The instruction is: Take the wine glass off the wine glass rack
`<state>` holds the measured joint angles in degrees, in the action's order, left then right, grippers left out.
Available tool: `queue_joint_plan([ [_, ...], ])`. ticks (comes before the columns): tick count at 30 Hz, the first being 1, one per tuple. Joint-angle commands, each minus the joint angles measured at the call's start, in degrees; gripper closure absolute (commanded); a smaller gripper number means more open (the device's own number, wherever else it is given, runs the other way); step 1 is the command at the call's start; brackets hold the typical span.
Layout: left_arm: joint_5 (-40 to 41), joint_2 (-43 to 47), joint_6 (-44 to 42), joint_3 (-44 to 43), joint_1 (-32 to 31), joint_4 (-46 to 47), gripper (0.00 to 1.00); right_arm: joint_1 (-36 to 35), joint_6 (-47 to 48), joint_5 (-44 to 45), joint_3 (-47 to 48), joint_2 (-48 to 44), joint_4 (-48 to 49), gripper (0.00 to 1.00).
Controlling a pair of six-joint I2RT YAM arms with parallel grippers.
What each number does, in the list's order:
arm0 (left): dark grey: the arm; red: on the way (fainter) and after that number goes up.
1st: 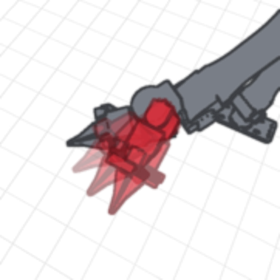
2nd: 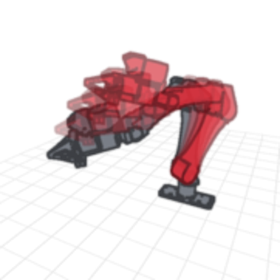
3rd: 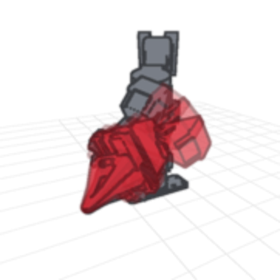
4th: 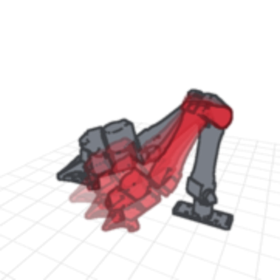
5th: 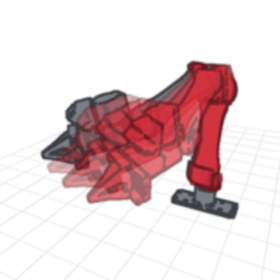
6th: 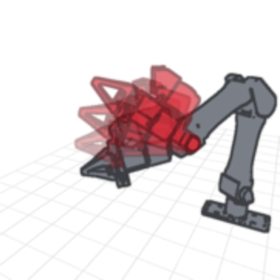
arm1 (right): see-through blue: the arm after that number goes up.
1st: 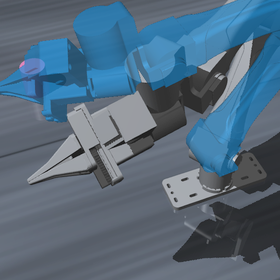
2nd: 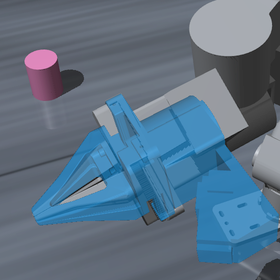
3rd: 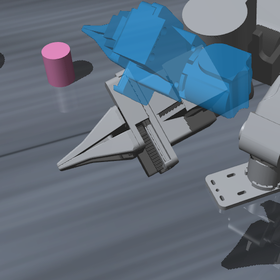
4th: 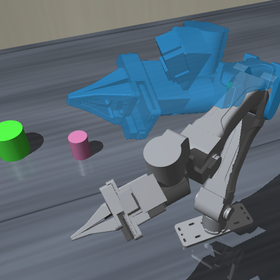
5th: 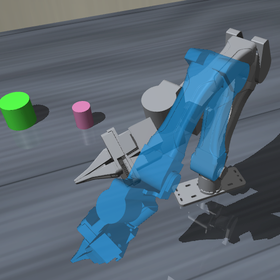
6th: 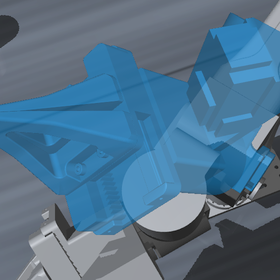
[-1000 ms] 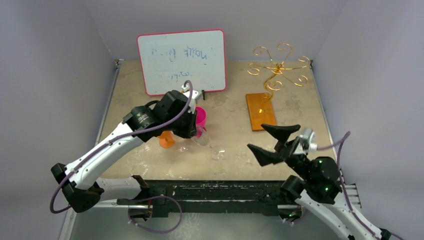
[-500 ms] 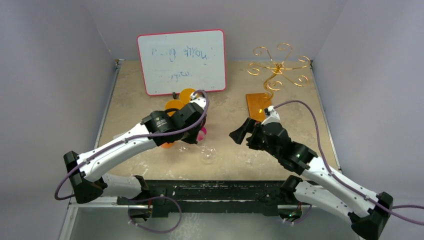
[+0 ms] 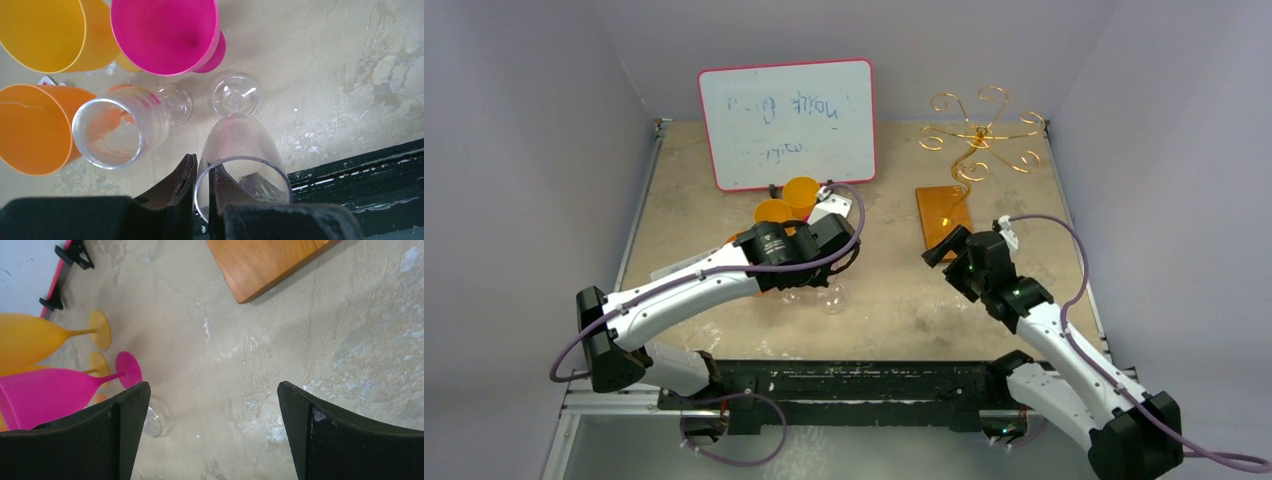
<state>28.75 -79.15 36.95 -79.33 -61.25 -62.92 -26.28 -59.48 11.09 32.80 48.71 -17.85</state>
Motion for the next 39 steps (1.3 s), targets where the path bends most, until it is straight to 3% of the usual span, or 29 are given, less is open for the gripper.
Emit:
queue_joint_plan([
  [1, 1.44, -1.84, 0.88, -3.95, -0.05, -0.06, 1.0, 2.1, 0.33, -4.65, -0.58, 0.6, 1.57, 0.0],
  [8, 3.34, -4.68, 1.33, -5.1, -0.09, -3.33, 1.0, 2.2, -4.0, 4.8, 2.86, -7.15, -9.29, 0.02],
  [15, 5.02, -5.24, -0.17, -5.53, -0.09, -2.47, 1.0, 2.23, -0.72, 6.44, 2.6, -16.13, -10.08, 0.05],
  [25, 3.84, -6.56, 0.36, -7.16, -0.09, -3.87, 0.87, 2.2, -0.4, 5.86, 3.24, -12.52, -13.32, 0.05],
  [39, 3.11, -4.89, 0.51, -7.27, -0.03, -2.81, 0.8, 2.2, 0.86, 4.3, 2.62, -8.86, -12.31, 0.05],
])
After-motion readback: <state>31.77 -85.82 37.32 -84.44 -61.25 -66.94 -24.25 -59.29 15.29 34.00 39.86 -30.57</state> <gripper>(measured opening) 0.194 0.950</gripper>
